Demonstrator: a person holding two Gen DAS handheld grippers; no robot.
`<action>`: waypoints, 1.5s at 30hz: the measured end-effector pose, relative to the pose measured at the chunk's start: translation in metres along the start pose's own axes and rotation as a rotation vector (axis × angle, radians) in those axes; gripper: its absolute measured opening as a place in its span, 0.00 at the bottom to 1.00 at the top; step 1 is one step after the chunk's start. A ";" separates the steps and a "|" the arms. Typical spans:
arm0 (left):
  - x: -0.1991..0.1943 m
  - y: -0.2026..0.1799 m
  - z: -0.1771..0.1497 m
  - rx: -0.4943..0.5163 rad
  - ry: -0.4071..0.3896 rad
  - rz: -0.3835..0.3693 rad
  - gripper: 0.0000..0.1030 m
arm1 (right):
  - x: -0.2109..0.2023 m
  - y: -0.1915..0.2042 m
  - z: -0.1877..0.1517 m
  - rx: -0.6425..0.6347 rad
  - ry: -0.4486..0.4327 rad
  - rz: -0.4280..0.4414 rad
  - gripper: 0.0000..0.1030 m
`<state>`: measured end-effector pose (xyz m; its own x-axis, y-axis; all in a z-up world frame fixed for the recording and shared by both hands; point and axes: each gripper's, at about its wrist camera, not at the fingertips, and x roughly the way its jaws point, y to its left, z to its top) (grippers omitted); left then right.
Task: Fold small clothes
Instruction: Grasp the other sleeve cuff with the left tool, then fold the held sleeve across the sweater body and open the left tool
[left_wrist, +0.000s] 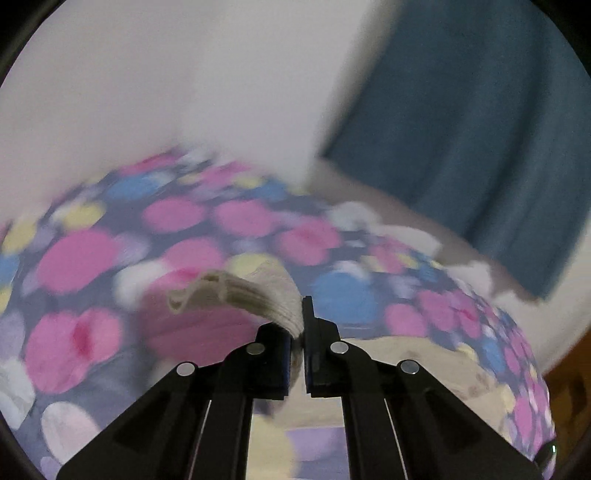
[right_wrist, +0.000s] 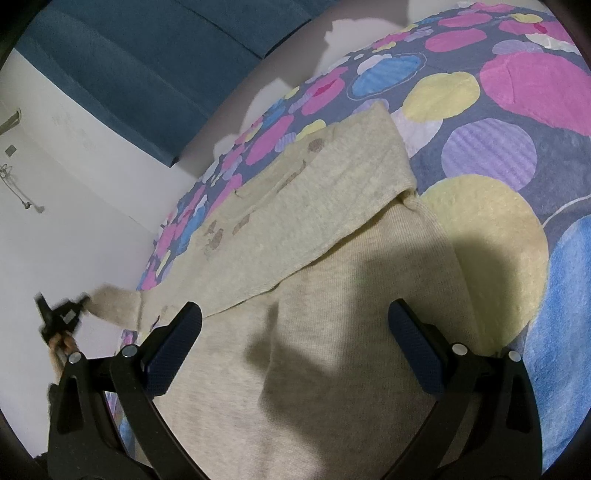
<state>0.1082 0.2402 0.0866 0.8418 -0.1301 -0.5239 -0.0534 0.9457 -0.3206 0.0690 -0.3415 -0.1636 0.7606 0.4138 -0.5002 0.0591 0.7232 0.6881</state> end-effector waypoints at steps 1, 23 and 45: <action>0.000 -0.032 0.001 0.042 0.000 -0.043 0.05 | 0.000 0.000 -0.001 0.000 0.000 -0.001 0.98; 0.129 -0.364 -0.229 0.602 0.371 -0.210 0.08 | 0.001 0.000 -0.001 0.001 -0.002 0.000 0.98; 0.088 -0.148 -0.178 0.379 0.268 0.039 0.65 | -0.015 -0.002 0.005 0.082 0.014 0.078 0.98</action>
<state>0.0943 0.0363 -0.0523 0.6719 -0.1178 -0.7312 0.1600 0.9870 -0.0120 0.0606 -0.3523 -0.1548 0.7561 0.4752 -0.4499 0.0529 0.6408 0.7658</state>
